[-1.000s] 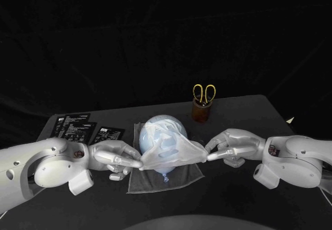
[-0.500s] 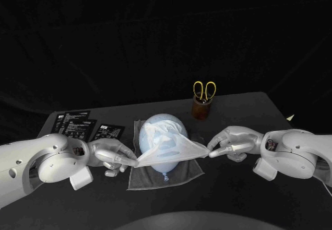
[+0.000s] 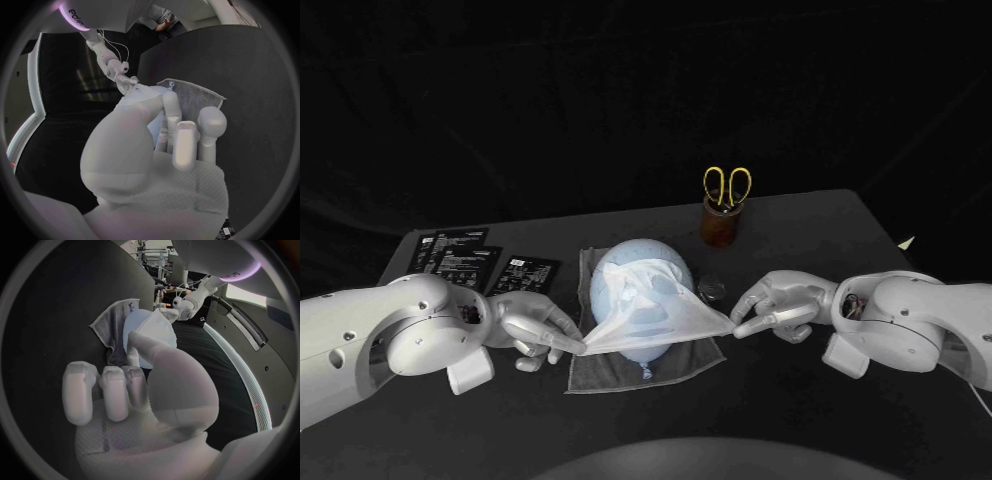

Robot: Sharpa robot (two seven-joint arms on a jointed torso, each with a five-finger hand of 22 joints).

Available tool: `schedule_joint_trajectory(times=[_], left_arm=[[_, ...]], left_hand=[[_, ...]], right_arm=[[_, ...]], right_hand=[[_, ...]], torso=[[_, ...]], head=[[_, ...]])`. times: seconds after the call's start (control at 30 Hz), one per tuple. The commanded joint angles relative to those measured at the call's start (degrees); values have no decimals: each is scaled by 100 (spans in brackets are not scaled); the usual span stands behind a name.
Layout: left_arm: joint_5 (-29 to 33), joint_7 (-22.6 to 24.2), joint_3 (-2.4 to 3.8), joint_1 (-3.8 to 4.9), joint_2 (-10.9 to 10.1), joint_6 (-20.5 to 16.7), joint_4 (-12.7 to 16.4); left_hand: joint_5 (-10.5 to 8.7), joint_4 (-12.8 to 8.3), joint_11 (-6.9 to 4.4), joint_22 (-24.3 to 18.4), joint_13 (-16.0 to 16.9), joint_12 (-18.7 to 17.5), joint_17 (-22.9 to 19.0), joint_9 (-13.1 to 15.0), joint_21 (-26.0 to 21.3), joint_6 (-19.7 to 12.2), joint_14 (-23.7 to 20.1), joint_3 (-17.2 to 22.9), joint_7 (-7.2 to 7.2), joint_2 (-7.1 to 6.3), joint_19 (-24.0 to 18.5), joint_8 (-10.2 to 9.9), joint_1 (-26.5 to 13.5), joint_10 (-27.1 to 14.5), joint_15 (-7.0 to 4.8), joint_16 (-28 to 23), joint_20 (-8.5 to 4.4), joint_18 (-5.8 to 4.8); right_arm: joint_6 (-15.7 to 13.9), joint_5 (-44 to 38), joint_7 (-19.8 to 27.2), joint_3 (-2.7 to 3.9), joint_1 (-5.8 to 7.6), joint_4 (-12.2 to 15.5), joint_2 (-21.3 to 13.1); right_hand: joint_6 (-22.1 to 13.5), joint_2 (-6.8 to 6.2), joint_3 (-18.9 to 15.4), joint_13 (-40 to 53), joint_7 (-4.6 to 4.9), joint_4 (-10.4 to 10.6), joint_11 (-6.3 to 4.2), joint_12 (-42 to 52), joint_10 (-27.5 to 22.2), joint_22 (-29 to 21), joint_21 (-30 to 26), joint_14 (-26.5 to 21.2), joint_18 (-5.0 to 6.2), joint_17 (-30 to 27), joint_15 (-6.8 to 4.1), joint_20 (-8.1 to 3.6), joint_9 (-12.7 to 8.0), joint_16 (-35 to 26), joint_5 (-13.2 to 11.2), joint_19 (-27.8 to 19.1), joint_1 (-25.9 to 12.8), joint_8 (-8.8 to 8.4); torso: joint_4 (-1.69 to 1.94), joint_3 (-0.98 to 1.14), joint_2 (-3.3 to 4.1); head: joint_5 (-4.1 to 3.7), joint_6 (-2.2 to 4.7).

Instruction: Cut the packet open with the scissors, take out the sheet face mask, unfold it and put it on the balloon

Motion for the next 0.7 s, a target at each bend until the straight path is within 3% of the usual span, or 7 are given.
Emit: schedule_joint_trajectory(times=[0.03,0.13,0.23,0.43,0.7], left_arm=[[9,-100,-2,4,36,-164,-2],[44,-87,-3,3,56,-208,-3],[62,-89,-3,3,72,-211,-10],[-30,-99,-4,3,90,-209,-45],[-345,-90,-5,3,69,-253,-137]], left_hand=[[8,92,166,-215,-40,-138,-179,265,-163,-390,92,-228,219,-217,-182,-269,-197,-337,113,-90,35,-38],[3,155,312,-359,-46,-161,-333,129,-278,-775,25,-460,394,-411,-291,-535,-280,-510,242,-156,118,-24],[10,189,375,-447,-40,-134,-394,43,-356,-1030,-14,-672,433,-515,-350,-674,-237,-659,304,-175,198,2],[10,248,406,-586,-63,-121,-503,-31,-473,-1304,-77,-939,459,-622,-443,-769,-150,-826,341,-212,256,41],[10,271,415,-649,-97,-92,-552,-62,-535,-1482,-111,-1152,464,-640,-474,-748,39,-904,354,-221,279,55]], right_arm=[[-518,-111,-43,-4,-74,-25,75],[-651,-54,25,-4,-119,-34,118],[-745,-9,77,-5,-148,-40,148],[-858,-19,74,-5,-169,-66,159],[-1170,-117,89,-6,-174,-136,123]], right_hand=[[-381,-224,-331,1485,169,163,102,-12,595,1145,-332,608,135,1510,52,28,-114,20,-15,138,-356,-241],[-863,-438,-658,1285,376,270,284,-422,432,1041,-663,567,191,1402,214,135,-244,-39,-17,-20,-511,-537],[-1121,-517,-875,1171,464,305,363,-651,330,969,-885,511,232,1270,298,215,-308,-113,-12,-127,-475,-682],[-1412,-604,-1235,1042,520,387,434,-896,203,903,-1080,473,277,1202,357,311,-365,-150,-13,-220,-420,-785],[-1442,-603,-1350,1045,542,407,448,-877,207,913,-1041,484,272,1228,374,337,-362,-134,-14,-199,-359,-749]], torso=[[3,0,2],[2,0,0],[0,0,-1],[3,-1,-6],[2,1,-7]], head=[[9,-7],[12,-8],[5,-14],[-3,-16],[-5,-7]])
